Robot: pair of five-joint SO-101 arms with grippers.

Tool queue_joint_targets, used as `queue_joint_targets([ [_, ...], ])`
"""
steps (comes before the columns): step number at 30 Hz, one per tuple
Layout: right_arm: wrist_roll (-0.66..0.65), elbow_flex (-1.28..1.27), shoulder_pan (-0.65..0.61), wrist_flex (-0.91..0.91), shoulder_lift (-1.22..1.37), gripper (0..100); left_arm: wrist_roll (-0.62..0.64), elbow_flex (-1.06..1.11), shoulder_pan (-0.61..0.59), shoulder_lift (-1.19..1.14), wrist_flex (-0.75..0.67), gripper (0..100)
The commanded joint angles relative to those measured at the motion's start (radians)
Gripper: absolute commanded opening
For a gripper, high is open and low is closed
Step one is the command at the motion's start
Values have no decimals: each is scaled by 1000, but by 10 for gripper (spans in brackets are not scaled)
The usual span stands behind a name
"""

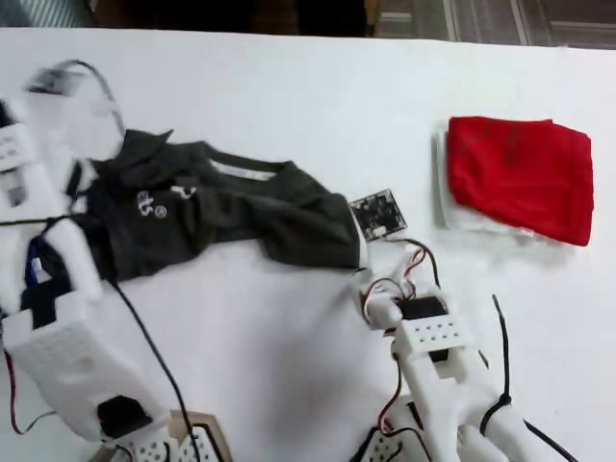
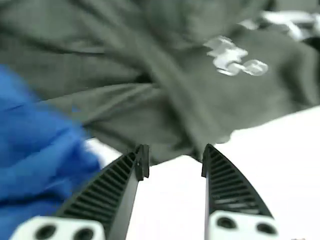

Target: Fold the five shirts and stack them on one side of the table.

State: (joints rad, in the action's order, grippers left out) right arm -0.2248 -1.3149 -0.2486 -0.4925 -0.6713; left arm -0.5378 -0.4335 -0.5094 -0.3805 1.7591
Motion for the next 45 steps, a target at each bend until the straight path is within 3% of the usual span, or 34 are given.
queue_joint_targets([
  [1,8,3,-2,19,4,202,-23,94,68,12,18,195],
  [10,8,3,-2,19,4,202,-28,162,-26,12,14,195],
  [17,8,3,-2,19,4,202,-150,338,-89,20,-2,195],
  [31,6,3,-2,19,4,201,-153,541,-127,20,-316,195],
  [40,6,3,-2,19,4,201,-152,501,-127,23,-238,190],
  [45,5,3,-2,19,4,201,-143,469,-129,23,-265,151],
])
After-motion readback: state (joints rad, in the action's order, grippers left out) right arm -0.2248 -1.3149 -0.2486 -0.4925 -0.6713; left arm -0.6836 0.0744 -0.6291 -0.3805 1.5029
